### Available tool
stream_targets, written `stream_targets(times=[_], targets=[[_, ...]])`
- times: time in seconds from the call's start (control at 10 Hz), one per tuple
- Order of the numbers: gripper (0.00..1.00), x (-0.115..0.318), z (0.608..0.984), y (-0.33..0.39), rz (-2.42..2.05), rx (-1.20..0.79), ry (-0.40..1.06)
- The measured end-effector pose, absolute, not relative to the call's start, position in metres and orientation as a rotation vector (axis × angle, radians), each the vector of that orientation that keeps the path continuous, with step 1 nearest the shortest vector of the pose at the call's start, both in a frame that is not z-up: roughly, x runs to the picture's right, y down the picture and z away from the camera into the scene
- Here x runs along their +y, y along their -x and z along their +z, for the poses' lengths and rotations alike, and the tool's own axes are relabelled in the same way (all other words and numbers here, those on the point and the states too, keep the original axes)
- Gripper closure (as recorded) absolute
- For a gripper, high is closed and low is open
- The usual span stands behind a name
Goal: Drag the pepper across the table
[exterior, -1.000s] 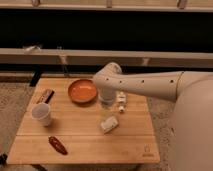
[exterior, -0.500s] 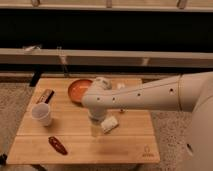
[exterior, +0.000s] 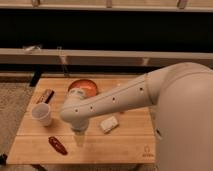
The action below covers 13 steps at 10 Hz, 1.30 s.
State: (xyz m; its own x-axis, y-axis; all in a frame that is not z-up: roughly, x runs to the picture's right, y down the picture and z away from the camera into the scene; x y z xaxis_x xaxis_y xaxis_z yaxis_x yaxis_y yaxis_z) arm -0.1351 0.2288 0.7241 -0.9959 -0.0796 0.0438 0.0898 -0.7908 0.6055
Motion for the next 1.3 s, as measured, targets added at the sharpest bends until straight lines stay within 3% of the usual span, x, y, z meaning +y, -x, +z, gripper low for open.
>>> stream_targets(times=[1.3], targets=[[0.20,0.287,0.738,0.199,-2.956,-1.032,0.059]])
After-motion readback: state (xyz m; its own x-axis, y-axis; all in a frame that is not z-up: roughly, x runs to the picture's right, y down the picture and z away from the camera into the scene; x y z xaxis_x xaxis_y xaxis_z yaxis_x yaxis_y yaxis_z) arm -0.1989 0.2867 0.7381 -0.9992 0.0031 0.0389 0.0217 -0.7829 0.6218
